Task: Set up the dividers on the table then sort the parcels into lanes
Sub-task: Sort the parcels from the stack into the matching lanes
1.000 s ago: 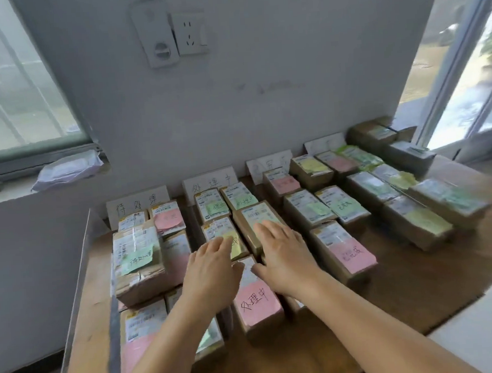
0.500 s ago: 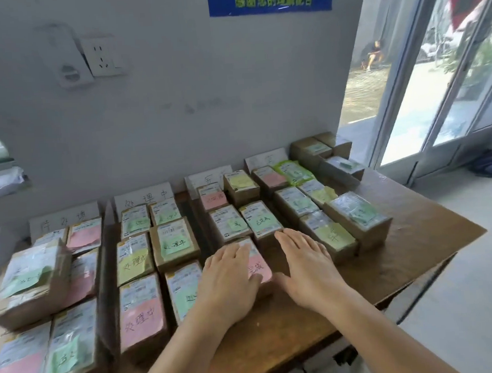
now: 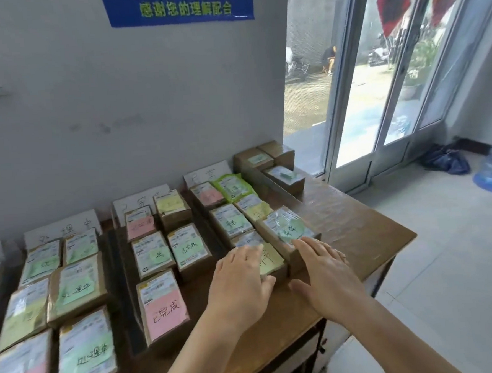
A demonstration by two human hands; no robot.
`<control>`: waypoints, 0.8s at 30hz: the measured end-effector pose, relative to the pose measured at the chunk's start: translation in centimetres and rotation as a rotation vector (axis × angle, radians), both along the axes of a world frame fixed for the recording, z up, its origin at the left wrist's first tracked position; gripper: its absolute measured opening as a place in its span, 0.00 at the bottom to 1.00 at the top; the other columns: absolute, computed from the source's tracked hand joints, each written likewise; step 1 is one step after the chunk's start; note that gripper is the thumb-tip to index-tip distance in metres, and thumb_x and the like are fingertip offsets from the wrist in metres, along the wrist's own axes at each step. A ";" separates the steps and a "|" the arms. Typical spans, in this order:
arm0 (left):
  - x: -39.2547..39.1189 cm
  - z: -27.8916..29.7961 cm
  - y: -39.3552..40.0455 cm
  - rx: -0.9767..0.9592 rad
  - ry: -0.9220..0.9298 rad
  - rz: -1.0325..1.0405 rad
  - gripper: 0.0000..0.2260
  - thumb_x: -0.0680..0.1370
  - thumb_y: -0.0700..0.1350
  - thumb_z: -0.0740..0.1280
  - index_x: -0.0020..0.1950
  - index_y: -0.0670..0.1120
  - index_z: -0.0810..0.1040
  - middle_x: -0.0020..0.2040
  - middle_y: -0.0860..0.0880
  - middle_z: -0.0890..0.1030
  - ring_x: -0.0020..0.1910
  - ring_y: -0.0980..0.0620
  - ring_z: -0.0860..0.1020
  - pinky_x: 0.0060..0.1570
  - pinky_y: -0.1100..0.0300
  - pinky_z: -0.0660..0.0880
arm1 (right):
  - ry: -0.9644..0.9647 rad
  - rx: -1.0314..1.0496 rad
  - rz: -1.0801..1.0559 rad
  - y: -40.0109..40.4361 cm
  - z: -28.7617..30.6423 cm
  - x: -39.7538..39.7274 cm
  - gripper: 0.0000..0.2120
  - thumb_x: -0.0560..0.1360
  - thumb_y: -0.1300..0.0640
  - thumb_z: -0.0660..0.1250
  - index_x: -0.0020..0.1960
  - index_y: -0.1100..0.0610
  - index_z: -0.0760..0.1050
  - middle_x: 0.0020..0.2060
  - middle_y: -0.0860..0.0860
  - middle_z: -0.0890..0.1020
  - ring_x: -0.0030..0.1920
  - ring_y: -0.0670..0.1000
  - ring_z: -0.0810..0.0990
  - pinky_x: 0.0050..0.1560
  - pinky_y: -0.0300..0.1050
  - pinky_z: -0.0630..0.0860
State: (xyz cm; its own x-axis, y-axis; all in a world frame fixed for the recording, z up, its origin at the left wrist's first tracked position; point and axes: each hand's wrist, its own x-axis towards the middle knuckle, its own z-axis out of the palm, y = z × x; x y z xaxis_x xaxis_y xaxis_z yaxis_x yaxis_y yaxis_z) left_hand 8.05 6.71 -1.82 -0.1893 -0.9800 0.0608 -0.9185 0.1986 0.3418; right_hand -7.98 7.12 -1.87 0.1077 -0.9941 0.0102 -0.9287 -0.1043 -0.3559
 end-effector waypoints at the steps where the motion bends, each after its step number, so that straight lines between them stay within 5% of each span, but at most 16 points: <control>1: -0.7 -0.2 -1.1 0.000 -0.004 -0.012 0.29 0.80 0.56 0.60 0.78 0.52 0.54 0.77 0.54 0.59 0.76 0.53 0.55 0.75 0.55 0.52 | 0.002 0.009 -0.010 -0.9 -0.2 -0.8 0.37 0.76 0.43 0.65 0.78 0.47 0.49 0.77 0.45 0.53 0.77 0.50 0.48 0.76 0.50 0.47; 24: -9.8 -1.0 -23.1 0.021 0.047 0.031 0.26 0.81 0.55 0.59 0.78 0.50 0.57 0.74 0.52 0.64 0.73 0.53 0.60 0.70 0.59 0.56 | -0.030 0.062 0.008 -24.3 -1.8 -12.1 0.37 0.76 0.45 0.66 0.78 0.47 0.50 0.77 0.45 0.54 0.77 0.49 0.52 0.76 0.50 0.53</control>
